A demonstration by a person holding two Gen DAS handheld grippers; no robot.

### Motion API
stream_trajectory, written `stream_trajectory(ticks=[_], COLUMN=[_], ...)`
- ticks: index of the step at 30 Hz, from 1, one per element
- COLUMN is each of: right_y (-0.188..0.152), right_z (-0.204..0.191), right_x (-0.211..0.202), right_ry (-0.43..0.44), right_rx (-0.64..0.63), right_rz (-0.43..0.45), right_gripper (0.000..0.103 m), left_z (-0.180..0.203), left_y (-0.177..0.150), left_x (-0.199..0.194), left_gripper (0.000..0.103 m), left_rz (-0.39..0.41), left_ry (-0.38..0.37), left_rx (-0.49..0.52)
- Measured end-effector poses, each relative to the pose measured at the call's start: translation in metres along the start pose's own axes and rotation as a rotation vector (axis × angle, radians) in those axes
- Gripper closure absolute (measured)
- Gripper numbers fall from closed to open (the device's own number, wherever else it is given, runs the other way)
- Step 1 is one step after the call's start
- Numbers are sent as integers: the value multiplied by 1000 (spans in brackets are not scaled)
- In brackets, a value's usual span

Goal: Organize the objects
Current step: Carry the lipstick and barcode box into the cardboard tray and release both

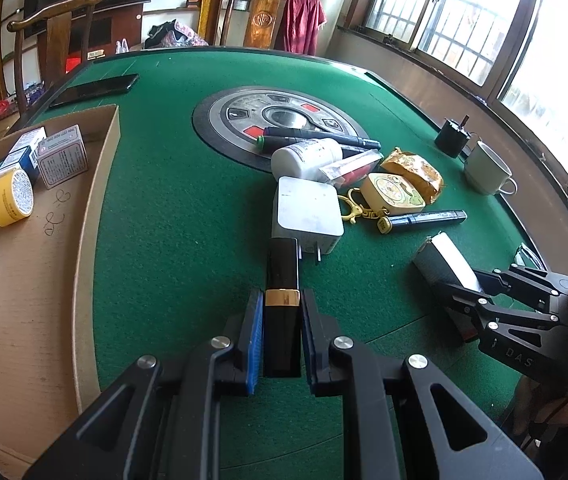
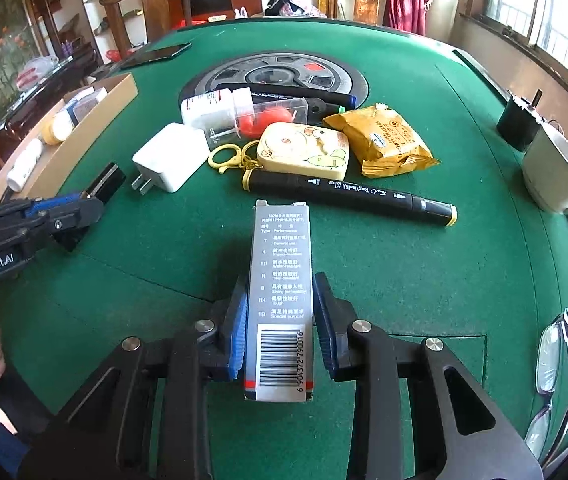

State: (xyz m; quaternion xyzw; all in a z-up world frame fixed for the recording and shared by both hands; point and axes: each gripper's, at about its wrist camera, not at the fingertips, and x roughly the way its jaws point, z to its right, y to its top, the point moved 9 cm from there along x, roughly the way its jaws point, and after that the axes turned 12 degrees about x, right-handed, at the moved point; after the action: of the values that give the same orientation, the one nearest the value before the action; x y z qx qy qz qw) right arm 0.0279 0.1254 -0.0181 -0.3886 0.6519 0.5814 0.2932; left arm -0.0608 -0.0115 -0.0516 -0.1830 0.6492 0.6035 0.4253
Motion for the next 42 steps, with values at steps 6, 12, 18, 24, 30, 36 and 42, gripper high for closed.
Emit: stream_trajectory(ticks=[6,12,18,24,30,36,42], right_y=[4,7,11,17,29,41,59], right_z=[2,-3,-22,-60,-113,-175,-235], right_x=[0,-18,-34,-42,-42,-25,2], right_ry=[73,120,203,298,370,431,462], right_rx=[36,63,73,62,26,-1,-10], right_rz=[-7,51,60,40,9,-48,-116], right_gripper=[77,77,77,77,77,77,76], left_z=[-2,-4,-9,-32,-78,-129,-147], left_y=[-1,3,10,16,8,-12,-25], left_x=[0,-7,-31,-64,-85,-81,-61], left_gripper=[86,86,86,86,86,87,86], left_rz=[-1,21,73,142,177,155,110], left_ry=[0,-9,-28,-20,22,48,40], left_rx=[-5,-21,-46,-91,-175,-284,-330])
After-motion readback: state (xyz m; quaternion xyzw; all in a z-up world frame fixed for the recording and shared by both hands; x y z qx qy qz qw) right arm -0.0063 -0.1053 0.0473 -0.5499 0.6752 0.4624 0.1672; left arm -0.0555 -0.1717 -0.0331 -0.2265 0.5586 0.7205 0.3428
